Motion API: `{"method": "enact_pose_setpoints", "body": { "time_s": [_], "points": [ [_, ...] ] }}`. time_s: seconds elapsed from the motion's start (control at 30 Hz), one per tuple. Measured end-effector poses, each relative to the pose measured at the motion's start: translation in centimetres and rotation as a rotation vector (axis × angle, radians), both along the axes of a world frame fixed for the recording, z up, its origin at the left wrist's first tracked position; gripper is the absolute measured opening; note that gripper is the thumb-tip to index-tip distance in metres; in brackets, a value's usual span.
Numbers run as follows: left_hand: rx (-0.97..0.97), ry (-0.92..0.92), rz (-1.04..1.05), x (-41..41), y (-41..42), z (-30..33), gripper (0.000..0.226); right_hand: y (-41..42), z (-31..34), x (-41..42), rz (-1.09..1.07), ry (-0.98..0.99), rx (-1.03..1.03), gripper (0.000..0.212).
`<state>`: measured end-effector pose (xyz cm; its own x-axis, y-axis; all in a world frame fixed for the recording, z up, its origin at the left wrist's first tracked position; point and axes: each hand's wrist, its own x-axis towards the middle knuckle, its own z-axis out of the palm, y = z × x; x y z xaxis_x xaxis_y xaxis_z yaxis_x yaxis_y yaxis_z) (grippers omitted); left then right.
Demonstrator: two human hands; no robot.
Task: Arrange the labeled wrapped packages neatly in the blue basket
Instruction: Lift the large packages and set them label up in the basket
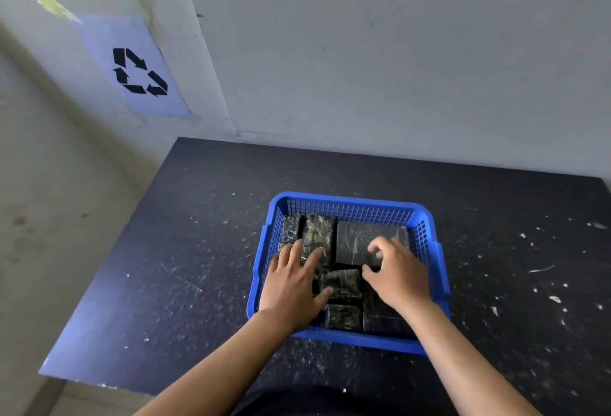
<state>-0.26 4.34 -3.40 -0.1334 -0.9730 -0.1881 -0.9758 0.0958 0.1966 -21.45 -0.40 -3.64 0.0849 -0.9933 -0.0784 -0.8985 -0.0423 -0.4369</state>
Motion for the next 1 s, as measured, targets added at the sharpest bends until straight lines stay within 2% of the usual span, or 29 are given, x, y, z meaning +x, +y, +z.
{"method": "enact_pose_setpoints", "body": {
  "time_s": [0.13, 0.23, 0.33, 0.47, 0.67, 0.9, 1.0],
  "points": [
    [0.17, -0.1, -0.126, -0.8, -0.7, -1.2, 0.091, -2.5, -0.6, -0.2, 0.125, 0.236, 0.028, 0.07],
    [0.218, -0.144, -0.175, -0.8, -0.6, -1.9, 0.087, -3.0, -0.9, -0.4, 0.139, 0.259, 0.012, 0.083],
    [0.223, -0.159, -0.181, -0.6, -0.6, -2.2, 0.088, -2.4, -1.3, -0.8, 0.189, 0.246, -0.126, 0.076],
    [0.237, -0.182, -0.182, -0.7, -0.7, -2.2, 0.091, -1.6, -1.4, -1.0, 0.051, 0.138, -0.391, 0.055],
    [0.271, -0.204, -0.187, -0.8, -0.8, -2.1, 0.089, -0.6, -2.0, 0.3, 0.108, 0.178, -0.527, 0.024],
    [0.294, -0.2, -0.177, -0.7, -0.8, -2.2, 0.089, 1.2, -2.5, -0.2, 0.137, 0.042, -0.385, 0.048],
    [0.3, -0.194, -0.175, -0.7, -0.8, -2.3, 0.09, 1.3, -2.4, -0.7, 0.16, 0.066, -0.321, 0.057]
  ]
}}
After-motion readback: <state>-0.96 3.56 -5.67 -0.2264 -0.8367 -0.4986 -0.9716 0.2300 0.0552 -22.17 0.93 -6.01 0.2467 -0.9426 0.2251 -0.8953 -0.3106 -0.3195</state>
